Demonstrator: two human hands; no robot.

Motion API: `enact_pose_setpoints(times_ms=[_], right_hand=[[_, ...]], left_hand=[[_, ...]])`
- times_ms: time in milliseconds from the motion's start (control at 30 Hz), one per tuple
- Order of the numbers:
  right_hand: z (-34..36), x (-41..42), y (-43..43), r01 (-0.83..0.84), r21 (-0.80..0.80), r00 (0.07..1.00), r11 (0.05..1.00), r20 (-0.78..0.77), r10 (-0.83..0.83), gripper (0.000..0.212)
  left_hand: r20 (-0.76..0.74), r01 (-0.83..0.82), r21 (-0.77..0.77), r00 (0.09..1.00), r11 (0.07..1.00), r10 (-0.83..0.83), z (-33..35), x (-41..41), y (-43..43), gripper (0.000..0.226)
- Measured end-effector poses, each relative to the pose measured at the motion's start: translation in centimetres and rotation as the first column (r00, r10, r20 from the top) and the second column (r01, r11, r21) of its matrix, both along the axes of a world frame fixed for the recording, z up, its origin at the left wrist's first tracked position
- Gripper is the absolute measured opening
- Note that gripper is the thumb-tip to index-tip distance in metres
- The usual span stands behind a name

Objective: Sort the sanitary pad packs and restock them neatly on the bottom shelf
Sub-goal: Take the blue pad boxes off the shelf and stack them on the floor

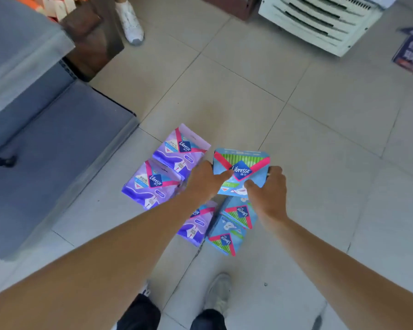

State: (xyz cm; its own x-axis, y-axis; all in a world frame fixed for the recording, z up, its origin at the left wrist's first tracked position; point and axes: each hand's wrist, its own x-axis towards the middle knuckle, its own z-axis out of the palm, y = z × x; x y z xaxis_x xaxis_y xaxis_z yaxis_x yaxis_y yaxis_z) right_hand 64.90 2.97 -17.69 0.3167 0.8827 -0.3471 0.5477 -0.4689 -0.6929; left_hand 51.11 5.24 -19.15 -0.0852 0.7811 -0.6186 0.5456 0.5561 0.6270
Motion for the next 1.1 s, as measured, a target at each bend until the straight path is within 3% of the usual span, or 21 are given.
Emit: enact_pose_setpoints(times_ms=[233,367,500,733,1100], right_hand=[[-5.2,2.5,-5.3,0.039,-0.098,0.999,0.994,-0.007,-0.040,0.046],[-7.6,3.0,-7.4,0.056,-0.163,0.998,0.985,0.019,-0.054,0.058],[-10.7,3.8,-9.5,0.114,-0.226,0.993,0.968,0.012,-0.114,0.054],[-15.1,4.3,-13.2,0.087,-0.343,0.996,0.935,0.053,-0.073,0.048],[-18.9,2.1,-15.2,0.076,-0.377,0.995,0.923,0.083,-0.048,0.045]], left_hand=[[0.001,0.048,-0.103,0.999,0.994,-0.048,-5.7,2.4,-4.6,0.043],[0.009,0.092,-0.157,0.996,0.983,-0.092,-8.5,3.0,-6.6,0.047],[0.013,0.163,-0.193,0.986,0.968,-0.163,-11.6,3.6,-8.6,0.044],[0.002,0.184,-0.287,0.981,0.940,-0.192,-16.6,4.0,-12.9,0.052],[0.074,0.083,-0.264,0.995,0.961,-0.065,-19.5,1.2,-16.4,0.051]])
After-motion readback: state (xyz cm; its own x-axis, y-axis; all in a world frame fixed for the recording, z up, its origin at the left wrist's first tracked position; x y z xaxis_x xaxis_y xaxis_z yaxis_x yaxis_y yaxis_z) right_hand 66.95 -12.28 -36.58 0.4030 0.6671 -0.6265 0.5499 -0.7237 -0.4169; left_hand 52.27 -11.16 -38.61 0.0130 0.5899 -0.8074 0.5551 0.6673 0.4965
